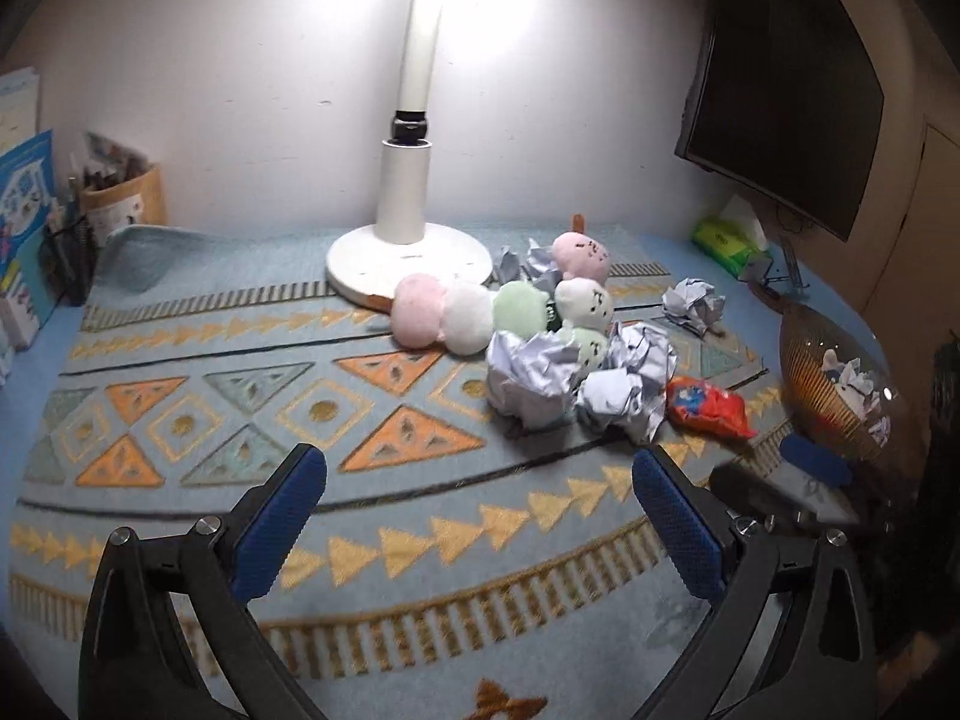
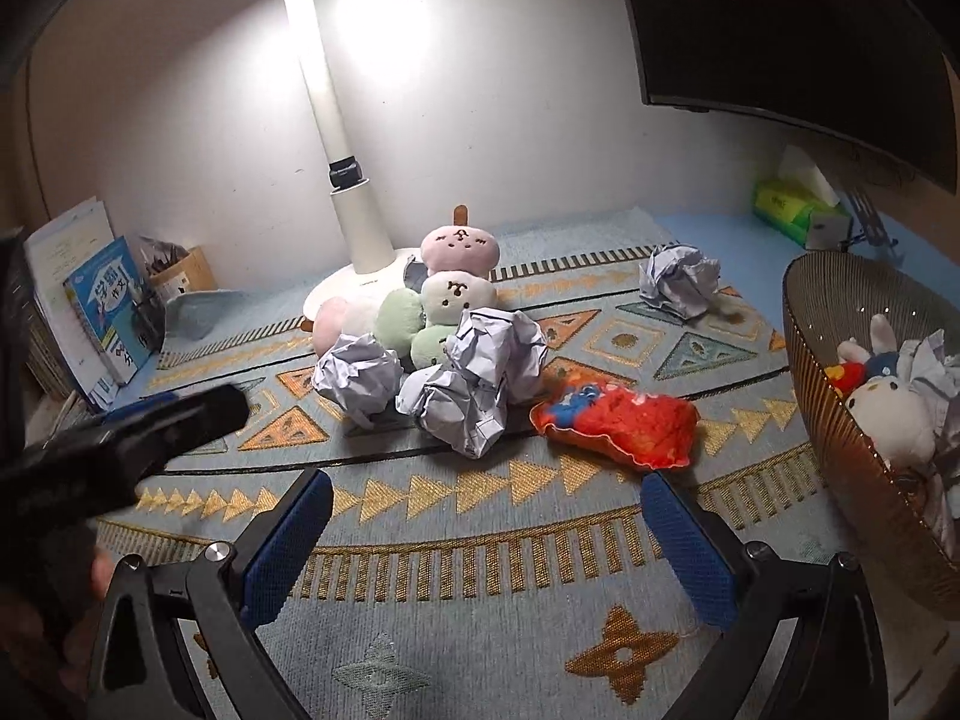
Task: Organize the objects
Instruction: 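Grasp a paper ball with the left tool while the right tool grasps the pastel stacked plush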
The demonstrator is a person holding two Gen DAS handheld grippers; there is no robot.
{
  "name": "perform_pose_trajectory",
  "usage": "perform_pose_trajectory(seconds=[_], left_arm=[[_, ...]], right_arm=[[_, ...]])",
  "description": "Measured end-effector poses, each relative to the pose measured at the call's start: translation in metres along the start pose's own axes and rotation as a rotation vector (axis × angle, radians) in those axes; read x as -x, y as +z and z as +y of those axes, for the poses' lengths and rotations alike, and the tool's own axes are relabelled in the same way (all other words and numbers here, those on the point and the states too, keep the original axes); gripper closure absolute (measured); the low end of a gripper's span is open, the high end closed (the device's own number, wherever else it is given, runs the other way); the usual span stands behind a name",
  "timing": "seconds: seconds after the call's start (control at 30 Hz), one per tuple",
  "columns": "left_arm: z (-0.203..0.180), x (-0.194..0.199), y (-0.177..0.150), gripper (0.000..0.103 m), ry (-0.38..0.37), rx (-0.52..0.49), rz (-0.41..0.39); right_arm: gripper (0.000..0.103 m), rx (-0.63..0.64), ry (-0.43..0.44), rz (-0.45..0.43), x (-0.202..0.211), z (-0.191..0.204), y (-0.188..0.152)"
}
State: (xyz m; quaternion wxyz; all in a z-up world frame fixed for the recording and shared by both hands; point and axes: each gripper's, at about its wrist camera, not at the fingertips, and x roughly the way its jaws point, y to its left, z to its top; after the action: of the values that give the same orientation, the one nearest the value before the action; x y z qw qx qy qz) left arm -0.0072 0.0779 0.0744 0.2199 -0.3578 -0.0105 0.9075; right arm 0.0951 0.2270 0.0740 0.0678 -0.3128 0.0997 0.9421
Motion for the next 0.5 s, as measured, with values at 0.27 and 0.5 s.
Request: perform_pose_trajectory(seconds=[0.27,0.5], left_arm=[[0.007,-0.072,0.027,0.001,-0.090,0.107,0.077],[0.005,-0.091,0.025,0.025,-0.099,0.116,0.087]], right_arm=[[0.010,0.090,0.003,0.117,-0.022,-0.024,0.035],[0.014,0.138,0.024,0.129,-0.045,-0.016,0.055]])
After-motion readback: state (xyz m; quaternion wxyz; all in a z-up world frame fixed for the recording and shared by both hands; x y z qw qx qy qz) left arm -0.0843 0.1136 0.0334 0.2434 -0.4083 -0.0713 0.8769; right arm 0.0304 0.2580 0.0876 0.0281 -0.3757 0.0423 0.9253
